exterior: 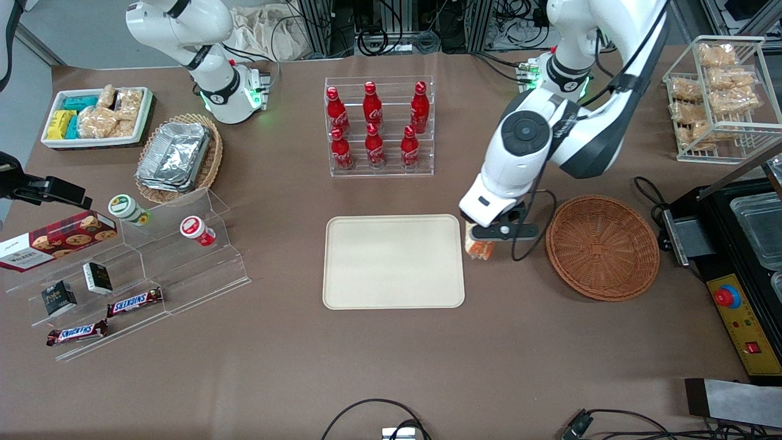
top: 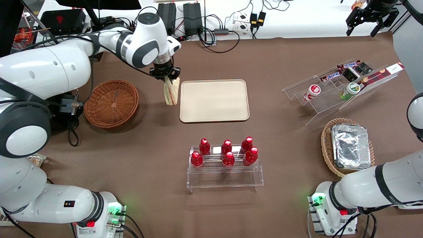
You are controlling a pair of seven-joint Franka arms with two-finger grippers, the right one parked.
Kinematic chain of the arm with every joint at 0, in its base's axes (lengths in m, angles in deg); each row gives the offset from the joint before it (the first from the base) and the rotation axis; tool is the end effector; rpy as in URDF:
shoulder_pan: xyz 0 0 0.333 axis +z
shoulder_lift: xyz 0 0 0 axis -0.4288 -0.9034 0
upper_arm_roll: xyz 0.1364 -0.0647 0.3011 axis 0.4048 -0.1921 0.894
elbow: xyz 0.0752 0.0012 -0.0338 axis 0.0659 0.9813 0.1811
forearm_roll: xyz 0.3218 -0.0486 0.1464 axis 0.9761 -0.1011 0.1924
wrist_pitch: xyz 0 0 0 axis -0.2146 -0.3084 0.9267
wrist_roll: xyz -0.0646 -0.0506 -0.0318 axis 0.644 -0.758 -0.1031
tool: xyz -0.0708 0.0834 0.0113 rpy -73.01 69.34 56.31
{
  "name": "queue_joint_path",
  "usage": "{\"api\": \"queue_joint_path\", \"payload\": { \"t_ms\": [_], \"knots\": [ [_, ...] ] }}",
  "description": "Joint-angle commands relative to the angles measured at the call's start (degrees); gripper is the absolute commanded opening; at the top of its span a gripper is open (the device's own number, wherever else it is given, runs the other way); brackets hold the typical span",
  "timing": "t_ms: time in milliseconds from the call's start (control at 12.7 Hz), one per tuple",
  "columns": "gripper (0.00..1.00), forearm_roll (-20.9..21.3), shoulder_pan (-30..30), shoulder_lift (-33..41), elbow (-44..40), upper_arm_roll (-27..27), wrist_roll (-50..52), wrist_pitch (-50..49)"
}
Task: Place sandwich from basket to tray
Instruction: 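Carry the held sandwich with the left gripper over the cream tray, then lower the sandwich onto the tray and open the left gripper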
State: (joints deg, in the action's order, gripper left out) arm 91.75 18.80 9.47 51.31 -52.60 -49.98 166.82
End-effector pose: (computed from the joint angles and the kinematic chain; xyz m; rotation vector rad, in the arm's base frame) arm 0.5049 -0.3177 0.4192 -3.1302 0.0258 -0.0107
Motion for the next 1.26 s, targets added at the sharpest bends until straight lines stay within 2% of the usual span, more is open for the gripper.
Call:
{"api": "queue_joint_path", "payload": {
  "t_ms": [0,158,394,709,1182],
  "knots": [
    [0.28,4.52,-2.89,-5.07,-4.84,0.12,4.85,-1.08],
    [0.28,7.52,-5.09,-9.29,-8.18,0.12,8.55,-1.08],
    [0.28,8.84,-7.29,-14.56,-12.57,0.12,11.54,-1.17],
    [0.28,13.85,-8.70,-19.58,-15.05,0.21,14.80,-1.17],
    [0.28,14.73,-10.81,-24.42,-17.77,0.56,15.68,-0.91]
  ]
}}
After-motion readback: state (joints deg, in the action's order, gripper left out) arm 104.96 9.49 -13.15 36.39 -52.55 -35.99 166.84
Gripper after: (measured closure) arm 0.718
